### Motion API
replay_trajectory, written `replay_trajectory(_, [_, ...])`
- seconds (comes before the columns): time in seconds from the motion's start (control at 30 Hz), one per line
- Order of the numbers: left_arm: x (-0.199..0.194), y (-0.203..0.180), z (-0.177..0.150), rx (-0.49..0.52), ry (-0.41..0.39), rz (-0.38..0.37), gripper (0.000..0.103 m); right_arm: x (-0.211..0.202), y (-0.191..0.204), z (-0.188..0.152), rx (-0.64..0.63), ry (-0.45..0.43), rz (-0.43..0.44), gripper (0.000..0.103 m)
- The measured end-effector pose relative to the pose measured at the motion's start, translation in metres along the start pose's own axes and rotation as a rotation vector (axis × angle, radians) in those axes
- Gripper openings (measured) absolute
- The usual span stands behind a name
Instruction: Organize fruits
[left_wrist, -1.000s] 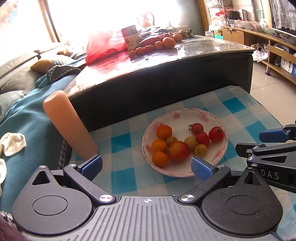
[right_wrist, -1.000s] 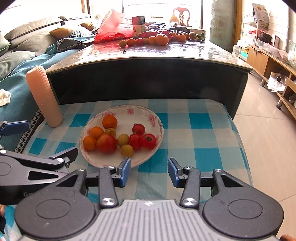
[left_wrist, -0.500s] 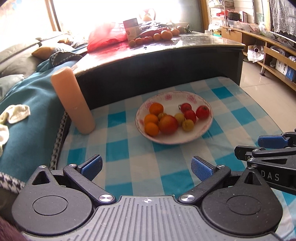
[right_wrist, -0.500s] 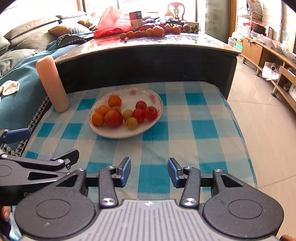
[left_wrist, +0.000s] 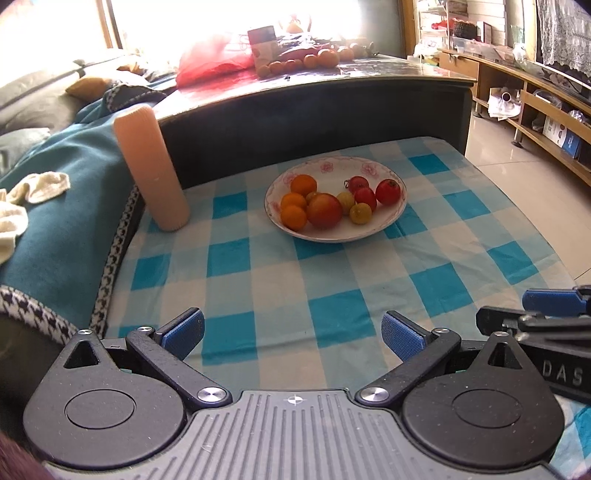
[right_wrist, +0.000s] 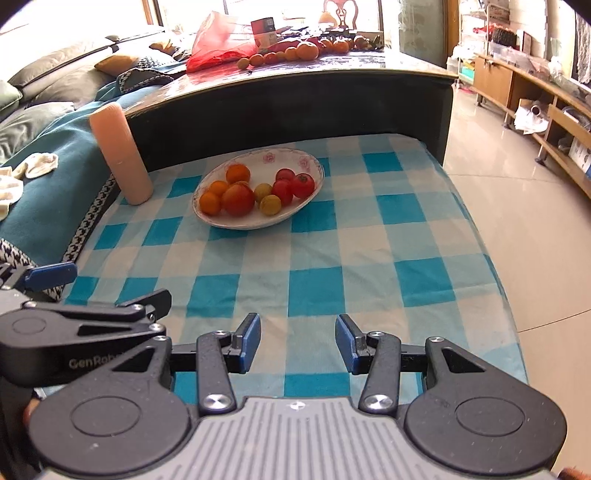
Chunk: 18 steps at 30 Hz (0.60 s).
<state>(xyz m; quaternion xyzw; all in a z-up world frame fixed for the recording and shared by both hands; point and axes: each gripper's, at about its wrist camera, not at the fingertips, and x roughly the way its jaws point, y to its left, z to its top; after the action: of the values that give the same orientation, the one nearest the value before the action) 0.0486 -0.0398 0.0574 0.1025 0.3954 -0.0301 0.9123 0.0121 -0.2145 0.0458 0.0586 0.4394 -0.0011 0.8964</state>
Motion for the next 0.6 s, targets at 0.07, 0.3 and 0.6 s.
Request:
replay_trajectory(0.07, [-0.005, -0.001, -0.003, -0.006, -0.008, 0.005, 0.103, -0.004, 0.0, -0.003, 0.006, 0.0, 0.002, 0.06])
replay_trajectory(0.3, [-0.017, -0.001, -0.015, -0.027, -0.008, -0.012, 0.103, -0.014, 0.001, -0.014, 0.012, 0.001, 0.006, 0.06])
replay_trajectory(0.6, [-0.023, -0.005, -0.03, -0.003, 0.009, -0.004, 0.103, -0.019, 0.005, -0.032, -0.011, 0.027, -0.007, 0.06])
